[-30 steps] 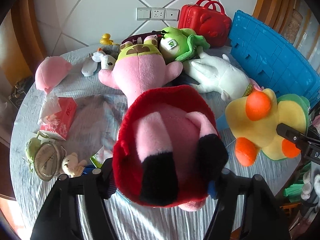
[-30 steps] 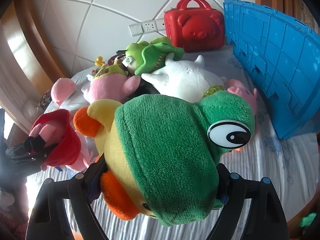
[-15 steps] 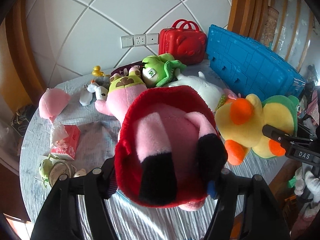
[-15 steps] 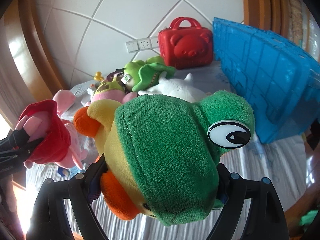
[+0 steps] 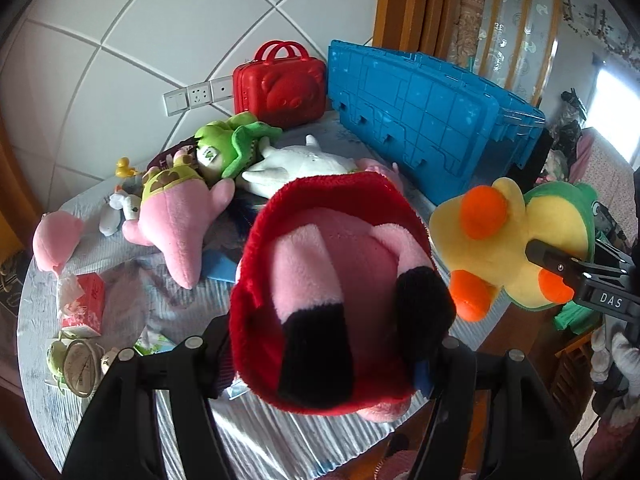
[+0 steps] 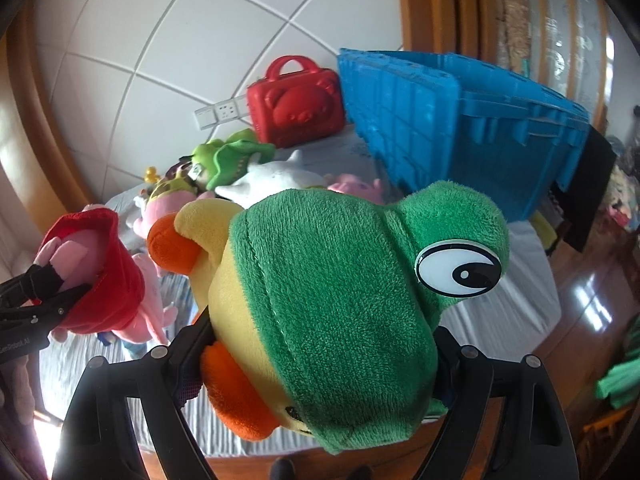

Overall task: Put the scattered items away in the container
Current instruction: 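Carry Peppa Pig and the duck toward the blue crate with both tools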

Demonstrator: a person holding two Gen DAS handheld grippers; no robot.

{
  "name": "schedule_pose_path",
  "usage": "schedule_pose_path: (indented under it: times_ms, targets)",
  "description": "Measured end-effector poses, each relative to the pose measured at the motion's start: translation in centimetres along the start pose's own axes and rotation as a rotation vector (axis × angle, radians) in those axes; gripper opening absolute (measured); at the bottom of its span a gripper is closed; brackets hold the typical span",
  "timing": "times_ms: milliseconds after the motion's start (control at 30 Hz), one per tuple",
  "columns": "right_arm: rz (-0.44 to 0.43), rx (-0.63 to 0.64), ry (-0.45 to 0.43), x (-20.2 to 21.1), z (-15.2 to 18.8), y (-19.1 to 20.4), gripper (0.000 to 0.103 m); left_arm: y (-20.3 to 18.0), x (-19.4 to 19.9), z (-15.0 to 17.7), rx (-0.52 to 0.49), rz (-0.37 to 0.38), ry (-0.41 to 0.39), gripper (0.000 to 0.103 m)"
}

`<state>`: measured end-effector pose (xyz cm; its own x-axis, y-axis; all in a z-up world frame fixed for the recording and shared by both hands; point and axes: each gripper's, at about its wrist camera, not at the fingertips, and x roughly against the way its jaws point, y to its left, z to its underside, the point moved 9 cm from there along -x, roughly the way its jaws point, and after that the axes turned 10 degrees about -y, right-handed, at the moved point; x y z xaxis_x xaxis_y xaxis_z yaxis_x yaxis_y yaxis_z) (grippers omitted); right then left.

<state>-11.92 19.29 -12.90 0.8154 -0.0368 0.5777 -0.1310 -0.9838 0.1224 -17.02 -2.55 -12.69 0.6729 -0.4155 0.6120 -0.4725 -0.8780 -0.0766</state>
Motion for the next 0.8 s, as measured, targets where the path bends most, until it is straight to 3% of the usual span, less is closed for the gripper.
schedule_pose_path:
  times_ms: [467,800]
  targets:
    - [0.017,0.002,-0.064,6.1,-0.4,-13.6,0.086,-15.7,-0.2,-0.8,-0.014,0.022,-0.029,0.066]
    - [0.021,0.019,-0.080,8.9,-0.2,-21.4,0.086,-23.8,-0.7,-1.0,-0.037,0.021,-0.039,0.066]
